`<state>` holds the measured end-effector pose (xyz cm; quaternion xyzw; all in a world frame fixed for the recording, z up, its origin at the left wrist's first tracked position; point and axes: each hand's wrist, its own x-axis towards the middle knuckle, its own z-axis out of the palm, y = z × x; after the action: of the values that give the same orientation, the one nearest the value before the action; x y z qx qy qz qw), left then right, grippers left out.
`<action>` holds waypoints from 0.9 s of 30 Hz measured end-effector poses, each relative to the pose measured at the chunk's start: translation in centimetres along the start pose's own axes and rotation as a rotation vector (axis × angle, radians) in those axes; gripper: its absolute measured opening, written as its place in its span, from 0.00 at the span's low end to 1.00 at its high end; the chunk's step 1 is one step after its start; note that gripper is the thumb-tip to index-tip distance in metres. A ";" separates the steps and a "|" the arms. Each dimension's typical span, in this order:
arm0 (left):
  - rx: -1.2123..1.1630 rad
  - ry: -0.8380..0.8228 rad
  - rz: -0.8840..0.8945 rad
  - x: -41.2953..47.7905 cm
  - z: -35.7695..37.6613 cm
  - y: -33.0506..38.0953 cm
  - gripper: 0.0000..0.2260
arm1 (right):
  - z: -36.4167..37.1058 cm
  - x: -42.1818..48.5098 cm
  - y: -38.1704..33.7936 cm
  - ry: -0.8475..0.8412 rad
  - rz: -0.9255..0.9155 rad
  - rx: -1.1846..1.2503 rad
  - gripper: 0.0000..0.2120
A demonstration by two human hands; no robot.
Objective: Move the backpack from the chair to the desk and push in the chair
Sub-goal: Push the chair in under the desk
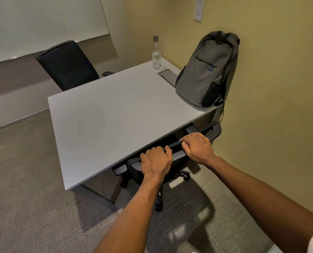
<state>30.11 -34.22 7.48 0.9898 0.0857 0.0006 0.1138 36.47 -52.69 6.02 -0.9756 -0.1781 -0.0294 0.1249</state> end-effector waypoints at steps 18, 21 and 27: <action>-0.009 0.018 -0.086 4.9 0.7 5.0 0.27 | -0.9 6.1 5.9 0.010 -0.113 -0.023 0.21; -0.013 0.023 -0.090 5.7 0.9 5.1 0.27 | -0.9 6.8 6.2 0.009 -0.112 -0.021 0.22; -0.041 0.040 -0.094 7.5 1.1 5.1 0.26 | -0.9 8.4 6.5 -0.004 -0.101 -0.010 0.23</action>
<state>38.42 -38.12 7.41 0.9820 0.1343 0.0168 0.1320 46.63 -55.93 6.24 -0.9661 -0.2271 -0.0344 0.1181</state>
